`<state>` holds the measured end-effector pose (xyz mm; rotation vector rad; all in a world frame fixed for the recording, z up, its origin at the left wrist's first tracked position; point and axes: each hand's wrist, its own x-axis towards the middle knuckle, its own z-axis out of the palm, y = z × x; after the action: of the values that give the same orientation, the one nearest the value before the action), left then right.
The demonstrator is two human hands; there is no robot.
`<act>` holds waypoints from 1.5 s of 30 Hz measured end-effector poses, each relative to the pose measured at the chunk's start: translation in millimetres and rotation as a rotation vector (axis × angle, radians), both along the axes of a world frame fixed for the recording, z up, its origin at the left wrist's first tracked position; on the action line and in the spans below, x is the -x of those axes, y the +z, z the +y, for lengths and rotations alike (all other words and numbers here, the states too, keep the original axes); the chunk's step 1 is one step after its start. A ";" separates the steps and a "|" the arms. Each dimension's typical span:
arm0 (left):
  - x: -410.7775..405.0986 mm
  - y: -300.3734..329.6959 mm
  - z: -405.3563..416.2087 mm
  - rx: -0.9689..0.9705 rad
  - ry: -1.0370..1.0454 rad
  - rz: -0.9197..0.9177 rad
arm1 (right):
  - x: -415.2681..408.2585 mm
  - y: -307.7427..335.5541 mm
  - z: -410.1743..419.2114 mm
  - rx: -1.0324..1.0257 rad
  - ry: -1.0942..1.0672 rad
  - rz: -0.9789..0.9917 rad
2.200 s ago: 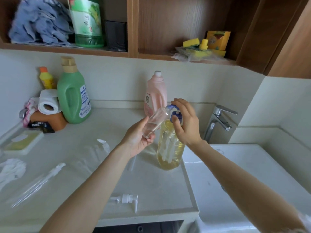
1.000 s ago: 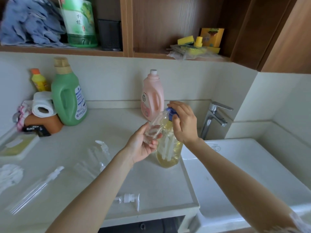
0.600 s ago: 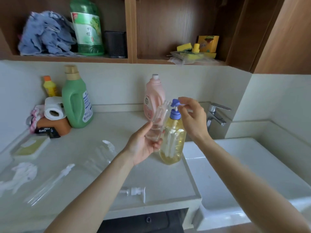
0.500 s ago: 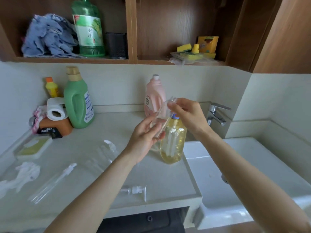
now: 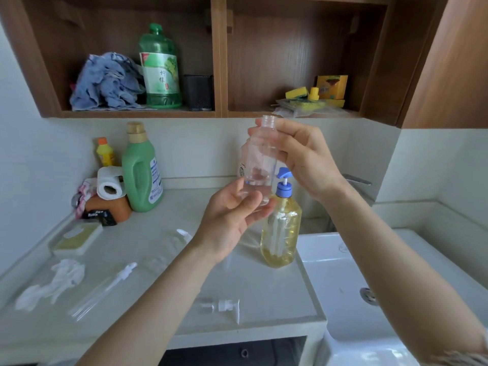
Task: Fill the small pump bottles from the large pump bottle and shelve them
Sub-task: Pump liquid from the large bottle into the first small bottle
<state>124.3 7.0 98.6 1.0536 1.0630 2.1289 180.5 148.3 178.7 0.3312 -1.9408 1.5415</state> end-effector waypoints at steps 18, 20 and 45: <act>-7.2 6.3 10.7 0.153 0.320 0.191 | -1.3 -1.3 6.4 -0.162 0.001 -0.001; -6.5 3.1 16.3 0.197 0.504 0.252 | 3.2 -7.1 6.8 -0.127 -0.029 0.016; 49.4 -83.5 72.1 0.708 0.809 0.359 | 64.0 -103.0 127.1 -0.554 -0.414 -0.045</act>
<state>74.9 79.0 15.1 0.7067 2.5083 1.8026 116.5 275.4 75.8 0.1062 -2.2744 0.7435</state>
